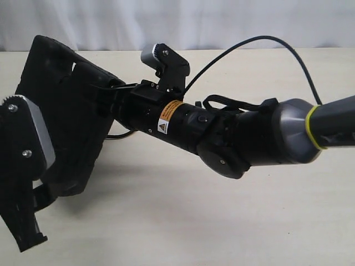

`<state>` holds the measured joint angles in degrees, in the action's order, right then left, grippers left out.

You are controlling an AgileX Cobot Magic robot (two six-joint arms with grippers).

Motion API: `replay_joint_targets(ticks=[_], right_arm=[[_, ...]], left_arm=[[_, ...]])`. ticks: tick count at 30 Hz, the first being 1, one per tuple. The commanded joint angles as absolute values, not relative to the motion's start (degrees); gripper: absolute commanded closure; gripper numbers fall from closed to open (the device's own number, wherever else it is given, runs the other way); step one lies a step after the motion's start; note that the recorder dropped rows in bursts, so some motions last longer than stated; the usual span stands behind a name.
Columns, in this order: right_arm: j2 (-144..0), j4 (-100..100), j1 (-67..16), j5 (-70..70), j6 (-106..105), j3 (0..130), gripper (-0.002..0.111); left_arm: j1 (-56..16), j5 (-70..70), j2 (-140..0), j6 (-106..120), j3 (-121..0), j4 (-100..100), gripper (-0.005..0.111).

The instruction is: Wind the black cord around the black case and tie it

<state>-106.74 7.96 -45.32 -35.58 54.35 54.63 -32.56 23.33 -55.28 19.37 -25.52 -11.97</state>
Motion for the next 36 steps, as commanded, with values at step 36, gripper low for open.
replay_joint_targets(ticks=[36], right_arm=[[-105.81, 25.03, -45.45, -35.63, 76.80, 55.29, 0.104]], left_arm=[[-41.35, 35.39, -80.46, -81.08, -25.40, -92.14, 0.056]])
